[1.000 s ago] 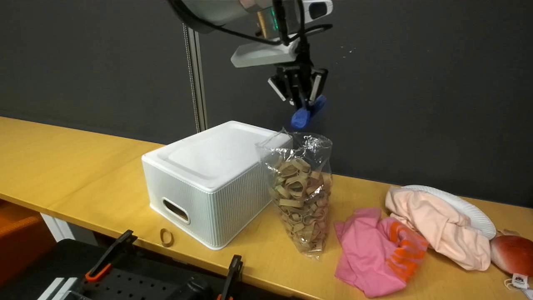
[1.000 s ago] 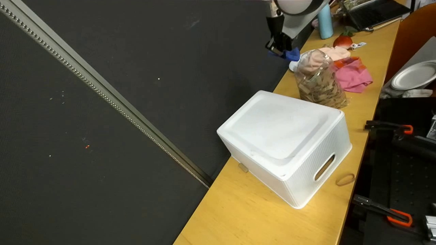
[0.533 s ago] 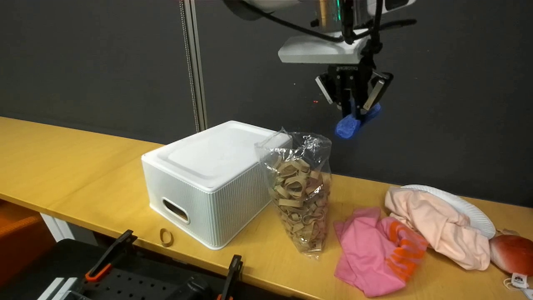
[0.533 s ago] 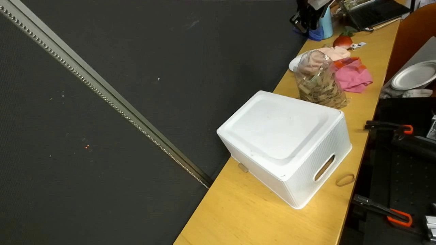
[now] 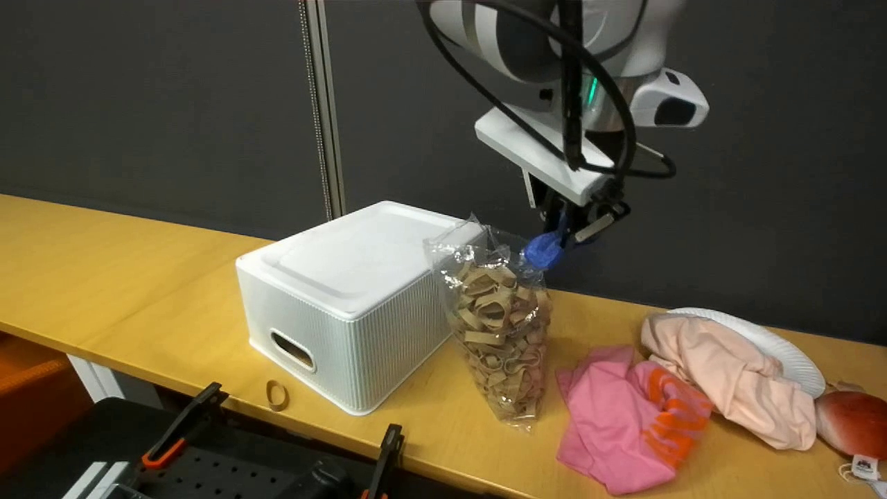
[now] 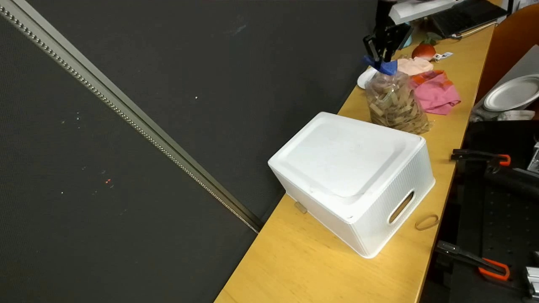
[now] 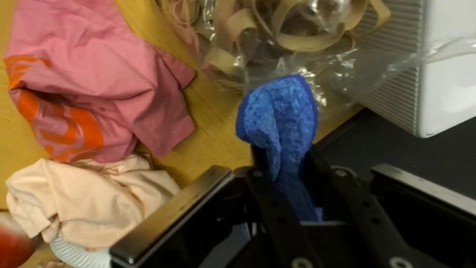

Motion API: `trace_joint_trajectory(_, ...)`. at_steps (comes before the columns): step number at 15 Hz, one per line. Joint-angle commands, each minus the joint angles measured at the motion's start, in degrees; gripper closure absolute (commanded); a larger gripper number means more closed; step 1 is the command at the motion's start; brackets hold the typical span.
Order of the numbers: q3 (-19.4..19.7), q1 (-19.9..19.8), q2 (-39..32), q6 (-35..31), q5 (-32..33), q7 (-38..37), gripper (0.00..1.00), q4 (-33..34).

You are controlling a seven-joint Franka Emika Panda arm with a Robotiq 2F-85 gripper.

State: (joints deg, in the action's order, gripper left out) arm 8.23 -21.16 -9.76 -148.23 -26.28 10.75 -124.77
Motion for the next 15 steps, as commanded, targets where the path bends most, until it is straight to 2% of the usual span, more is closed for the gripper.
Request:
trace_joint_trajectory(1, 2.0, -3.0, -3.8, 1.3, -6.7, 5.7, 0.93, 3.2)
trace_joint_trajectory(6, 3.5, -6.1, -8.8, 1.0, -6.9, 5.4, 0.93, 7.2)
trace_joint_trajectory(11, 2.5, -8.2, -13.9, 1.2, -6.7, 4.7, 0.93, 11.5)
trace_joint_trajectory(12, 2.4, -8.5, -14.4, 1.3, -6.5, 4.4, 0.50, 12.1)
trace_joint_trajectory(15, 2.1, -9.1, -16.1, 1.4, -6.1, 3.9, 0.30, 13.7)
